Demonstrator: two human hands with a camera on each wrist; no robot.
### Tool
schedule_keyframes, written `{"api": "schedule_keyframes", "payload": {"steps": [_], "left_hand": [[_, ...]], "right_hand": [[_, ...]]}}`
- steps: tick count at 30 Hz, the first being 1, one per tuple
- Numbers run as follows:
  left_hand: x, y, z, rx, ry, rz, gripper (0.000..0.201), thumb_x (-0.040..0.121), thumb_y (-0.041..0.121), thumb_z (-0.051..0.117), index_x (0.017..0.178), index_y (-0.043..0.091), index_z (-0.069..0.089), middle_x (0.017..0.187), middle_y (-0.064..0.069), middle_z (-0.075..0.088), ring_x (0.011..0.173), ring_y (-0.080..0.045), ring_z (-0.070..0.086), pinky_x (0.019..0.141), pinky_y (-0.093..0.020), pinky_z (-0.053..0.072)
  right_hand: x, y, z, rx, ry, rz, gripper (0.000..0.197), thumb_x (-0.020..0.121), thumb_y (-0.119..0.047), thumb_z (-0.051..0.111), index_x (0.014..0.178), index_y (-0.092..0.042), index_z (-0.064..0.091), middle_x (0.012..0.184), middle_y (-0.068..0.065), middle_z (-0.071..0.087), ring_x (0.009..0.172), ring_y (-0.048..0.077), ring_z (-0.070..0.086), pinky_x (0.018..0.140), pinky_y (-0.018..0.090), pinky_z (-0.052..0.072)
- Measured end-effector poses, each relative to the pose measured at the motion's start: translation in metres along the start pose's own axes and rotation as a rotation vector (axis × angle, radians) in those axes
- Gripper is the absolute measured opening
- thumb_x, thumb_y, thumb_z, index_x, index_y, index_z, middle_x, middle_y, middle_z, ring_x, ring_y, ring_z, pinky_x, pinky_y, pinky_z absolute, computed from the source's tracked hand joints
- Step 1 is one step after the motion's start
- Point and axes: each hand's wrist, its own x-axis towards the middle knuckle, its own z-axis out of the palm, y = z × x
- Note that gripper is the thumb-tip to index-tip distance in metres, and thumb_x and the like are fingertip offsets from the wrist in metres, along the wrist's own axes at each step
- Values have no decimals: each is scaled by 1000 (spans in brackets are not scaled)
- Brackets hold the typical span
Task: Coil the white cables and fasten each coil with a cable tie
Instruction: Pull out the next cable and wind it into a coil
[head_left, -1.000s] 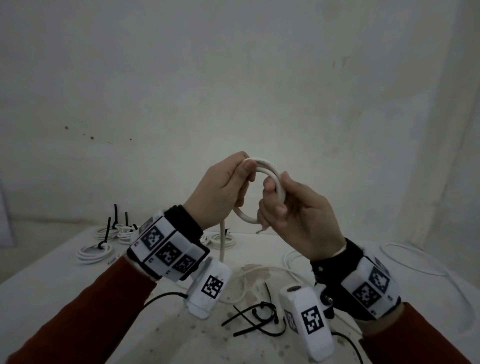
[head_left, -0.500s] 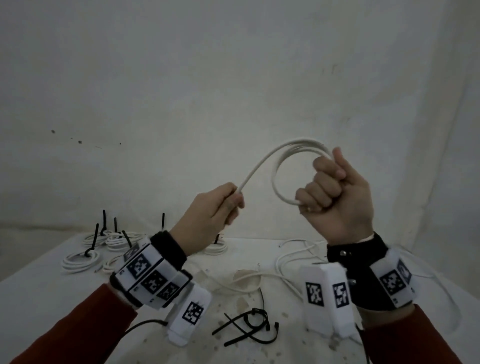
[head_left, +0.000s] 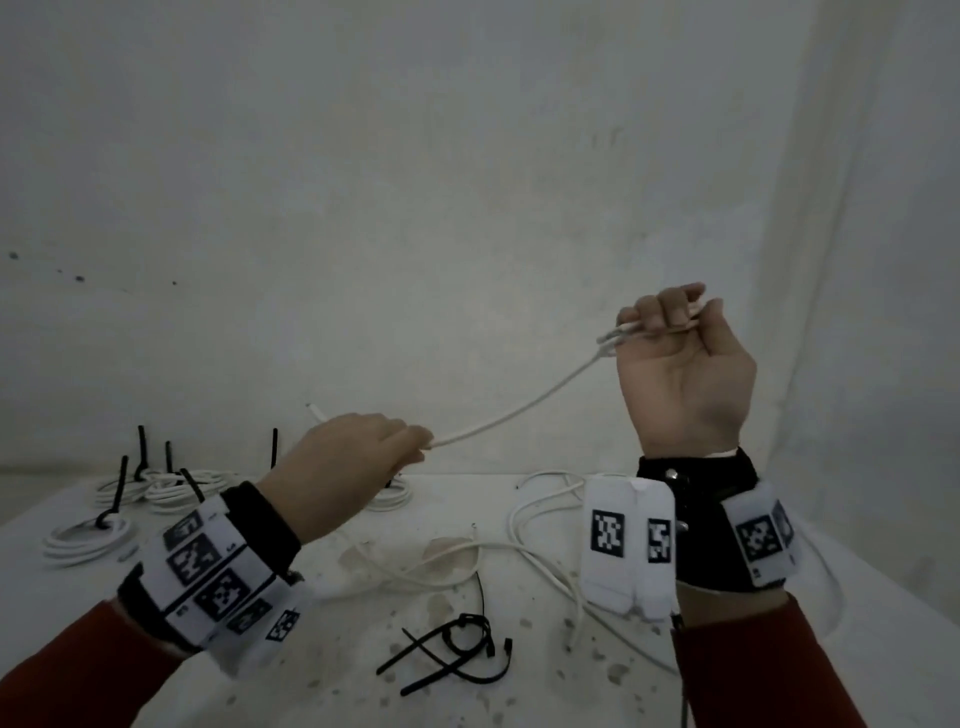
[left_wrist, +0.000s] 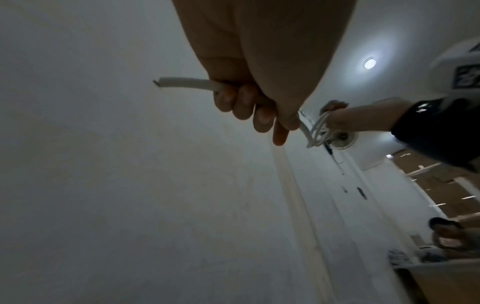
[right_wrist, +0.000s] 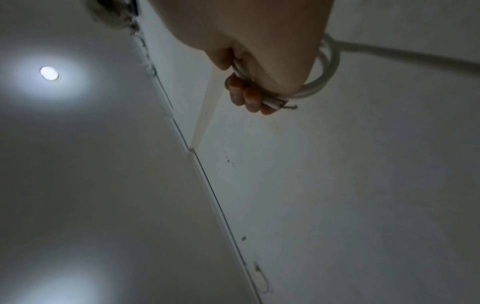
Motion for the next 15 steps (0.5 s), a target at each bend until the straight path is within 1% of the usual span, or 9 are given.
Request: {"api": "schedule_keyframes", "payload": {"steps": [2,4,6,7,8,11,12,13,15], "left_hand": [[3,10,-6,22,0,81,17,86,25,42,101,20,48,68,4,61,54,-16,55,49,-22,39],[7,14,-14,38,27,115,16,87,24,43,102,20,49,70,4,60,58,-16,52,52,-24,36],[11,15,-22,39,42,133,14,90,24,43,101,19,51,72,3,60,61,-17,51,55,-25,34],[13,14,-26,34,40,141,13,91,24,43,100,18,51,72,2,60,62,-17,51,56,-25,34],[15,13,-29,31,35,149,13,92,24,43,99,18,52,73,2,60,63,-18,50,58,-25,31],[17,7,-36,37,-7,138,10,91,21,45,99,20,51,74,1,59,66,-18,48,60,-25,28],[17,4,-38,33,-16,127,10,91,20,46,99,20,51,74,1,59,66,-18,48,59,-26,30],[17,2,-41,22,-23,113,11,91,20,46,99,20,53,75,1,59,66,-19,48,59,-27,34],[16,-5,-47,-28,-27,73,18,92,22,45,97,15,61,75,-2,59,64,-22,51,55,-31,43]], "right_hand": [[5,9,-4,-203,13,-48,26,102,-20,28,84,-15,46,61,-4,48,55,12,45,66,25,39],[7,22,-9,-470,-10,-96,23,104,-15,30,85,-14,44,61,-5,49,56,12,45,60,24,40],[4,36,-17,-836,-60,-105,24,103,-12,34,81,-14,44,61,-5,50,55,12,44,54,24,37],[1,41,-21,-1020,-106,-79,24,103,-11,36,80,-14,44,63,-3,50,55,11,44,53,24,37],[-4,45,-25,-1187,-173,-34,23,103,-11,37,81,-14,44,65,-1,51,56,12,45,53,25,38],[-20,50,-29,-1576,-450,183,19,102,-15,41,85,-15,48,69,0,58,61,17,52,62,36,46],[-26,50,-28,-1634,-532,270,18,101,-16,42,86,-14,50,70,0,61,62,18,55,65,37,47],[-30,49,-27,-1641,-600,355,18,101,-17,42,87,-12,52,71,2,64,62,17,56,64,35,48],[-39,46,-24,-1576,-714,511,26,101,-23,41,87,-6,55,68,4,64,58,18,55,61,29,45]]}}
